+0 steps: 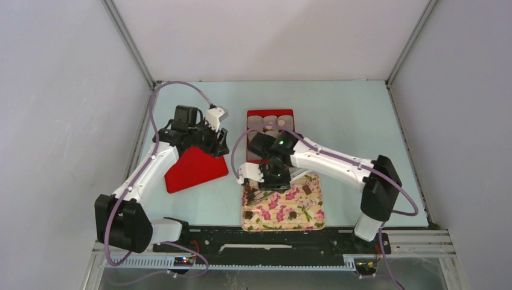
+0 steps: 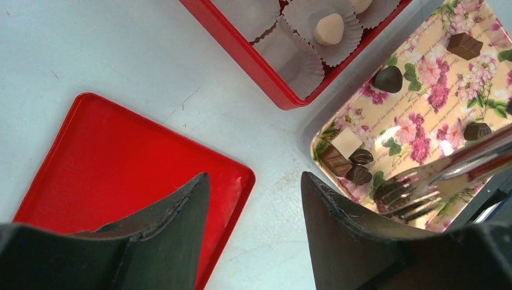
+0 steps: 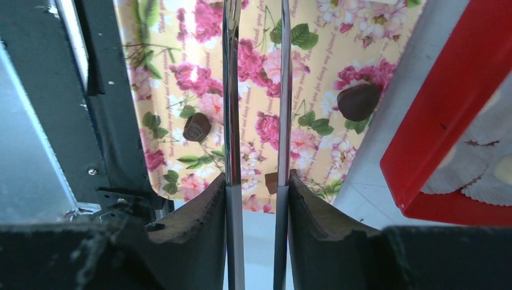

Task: Pack the chocolate

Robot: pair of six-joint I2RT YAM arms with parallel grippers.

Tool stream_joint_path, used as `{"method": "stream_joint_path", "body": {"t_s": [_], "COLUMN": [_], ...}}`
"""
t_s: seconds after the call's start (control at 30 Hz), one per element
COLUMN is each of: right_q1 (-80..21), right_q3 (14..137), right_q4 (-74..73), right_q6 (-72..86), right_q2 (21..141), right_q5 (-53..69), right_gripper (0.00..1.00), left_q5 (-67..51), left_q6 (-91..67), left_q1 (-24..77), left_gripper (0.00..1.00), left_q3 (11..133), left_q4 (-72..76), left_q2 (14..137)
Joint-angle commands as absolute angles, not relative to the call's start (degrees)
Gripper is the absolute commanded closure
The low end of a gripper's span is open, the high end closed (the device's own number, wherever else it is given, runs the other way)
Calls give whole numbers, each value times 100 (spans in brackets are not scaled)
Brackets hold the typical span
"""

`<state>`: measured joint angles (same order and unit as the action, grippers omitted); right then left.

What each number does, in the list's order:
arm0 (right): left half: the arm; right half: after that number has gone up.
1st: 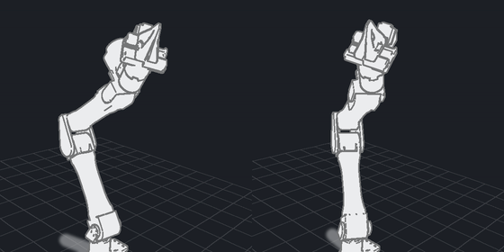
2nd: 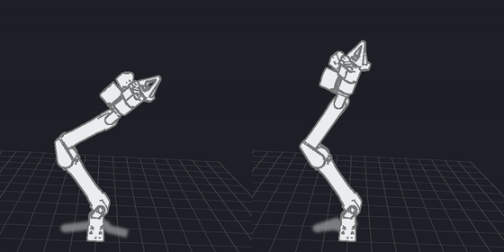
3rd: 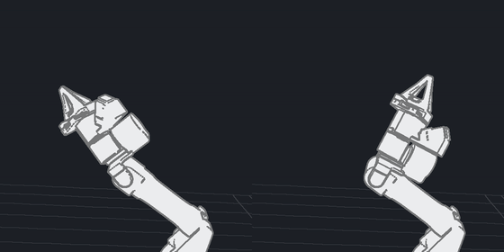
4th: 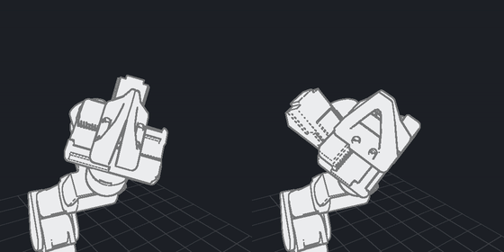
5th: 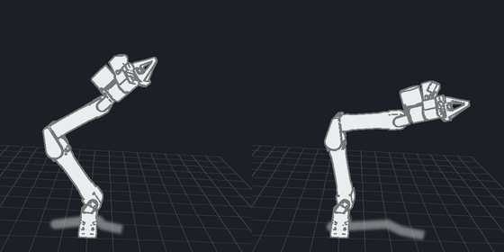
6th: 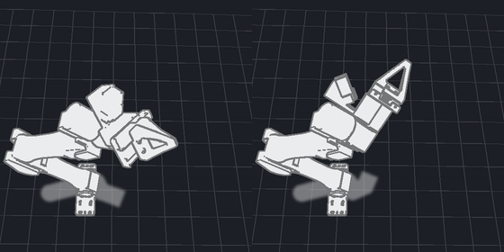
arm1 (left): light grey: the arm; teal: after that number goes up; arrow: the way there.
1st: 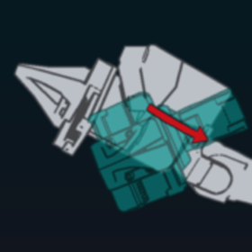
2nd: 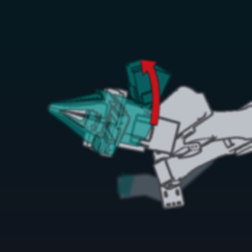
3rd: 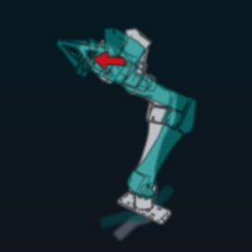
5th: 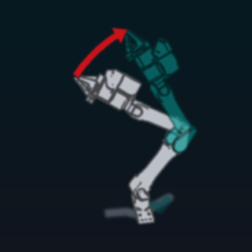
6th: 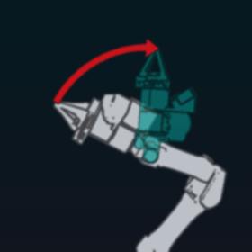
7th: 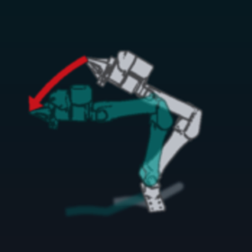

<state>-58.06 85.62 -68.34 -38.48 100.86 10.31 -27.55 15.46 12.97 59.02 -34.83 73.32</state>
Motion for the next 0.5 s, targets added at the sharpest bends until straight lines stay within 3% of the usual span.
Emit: {"method": "stream_joint_path", "body": {"t_s": [0.0,0.47], "right_q1": [-5603,-3984], "right_q3": [9066,9892], "right_q4": [-7196,-6381], "right_q6": [-4154,-3793], "right_q2": [9345,9583], "right_q5": [1665,1458], "right_gripper": [74,75], "left_q5": [-2926,-2920], "left_q6": [1610,1657], "left_q1": [1268,1272], "left_gripper": [38,38], "left_q3": [5783,5801], "left_q4": [-3415,-3485], "left_q2": [7230,7192]}}
